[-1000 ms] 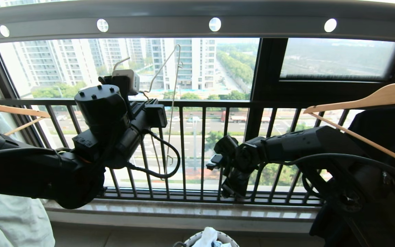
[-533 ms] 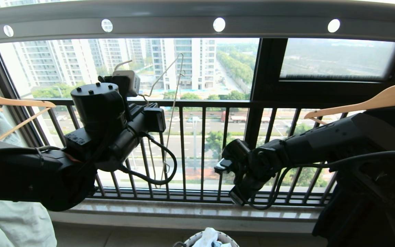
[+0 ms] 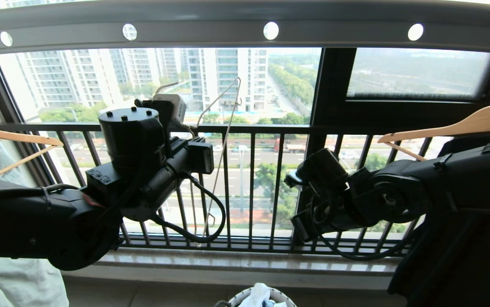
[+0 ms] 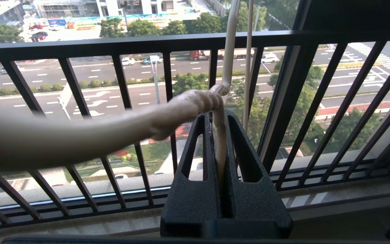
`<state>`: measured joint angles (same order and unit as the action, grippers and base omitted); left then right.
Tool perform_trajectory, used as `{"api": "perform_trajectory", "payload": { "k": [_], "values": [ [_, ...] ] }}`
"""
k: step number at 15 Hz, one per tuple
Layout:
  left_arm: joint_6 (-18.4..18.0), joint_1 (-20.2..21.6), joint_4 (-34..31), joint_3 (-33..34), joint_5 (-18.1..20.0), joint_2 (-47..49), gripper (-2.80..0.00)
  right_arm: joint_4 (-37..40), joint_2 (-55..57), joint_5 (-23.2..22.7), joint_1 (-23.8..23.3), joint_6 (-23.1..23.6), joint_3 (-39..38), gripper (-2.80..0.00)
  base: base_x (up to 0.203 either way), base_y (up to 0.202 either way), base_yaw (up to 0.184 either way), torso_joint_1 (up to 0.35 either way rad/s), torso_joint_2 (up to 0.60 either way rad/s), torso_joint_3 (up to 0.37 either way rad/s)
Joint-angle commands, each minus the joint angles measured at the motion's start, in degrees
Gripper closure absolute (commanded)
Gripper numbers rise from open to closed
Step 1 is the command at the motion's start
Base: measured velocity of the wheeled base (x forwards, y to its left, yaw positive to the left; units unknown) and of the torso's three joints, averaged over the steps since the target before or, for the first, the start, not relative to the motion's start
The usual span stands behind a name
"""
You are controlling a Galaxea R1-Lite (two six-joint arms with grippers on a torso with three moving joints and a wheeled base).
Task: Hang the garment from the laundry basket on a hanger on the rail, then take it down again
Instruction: Hang the clothes rack on the clothesline
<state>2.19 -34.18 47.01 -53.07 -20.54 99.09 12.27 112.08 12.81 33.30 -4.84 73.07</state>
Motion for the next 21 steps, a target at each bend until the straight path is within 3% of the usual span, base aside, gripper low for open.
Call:
{"api": "perform_trajectory", "payload": {
  "k": [1, 4, 7, 12, 15, 18, 21],
  "values": [
    [0.08, -2.24, -0.98, 0.63, -0.2, -0.22, 0.0, -3.49, -2.97, 0.16, -0.85, 0.34, -1.18, 0.0, 0.0, 0.0, 0.0, 0.0, 0.0, 0.0],
    [0.09, -3.26, -2.0, 1.03, -0.21, -0.38, 0.0, -4.94, -3.45, 0.13, -0.78, 0.36, -1.09, 0.0, 0.0, 0.0, 0.0, 0.0, 0.0, 0.0],
    [0.07, -3.39, -1.99, 1.22, -0.21, -1.46, 0.0, -13.81, -3.28, -0.07, -0.78, -0.04, -1.57, 0.0, 0.0, 0.0, 0.0, 0.0, 0.0, 0.0],
    [0.03, -8.74, -3.19, 2.33, -1.43, -5.18, 0.0, -16.23, -3.54, 0.02, -0.78, 0.01, -2.23, 0.0, 0.0, 0.0, 0.0, 0.0, 0.0, 0.0],
    [0.72, -9.5, -15.26, 1.66, -1.49, -8.28, 0.0, -16.25, -3.83, 0.46, -1.08, 0.06, -2.12, 0.0, 0.0, 0.0, 0.0, 0.0, 0.0, 0.0],
    [1.29, -9.71, -28.01, -3.59, -0.7, -10.05, 0.0, -16.13, -4.24, 0.46, -1.66, 0.18, -2.06, 0.0, 0.0, 0.0, 0.0, 0.0, 0.0, 0.0],
    [1.54, -10.06, -46.49, -13.33, 5.52, -13.17, 0.0, -15.78, -4.06, 0.55, -1.83, 0.18, -2.14, 0.0, 0.0, 0.0, 0.0, 0.0, 0.0, 0.0]
  ]
}}
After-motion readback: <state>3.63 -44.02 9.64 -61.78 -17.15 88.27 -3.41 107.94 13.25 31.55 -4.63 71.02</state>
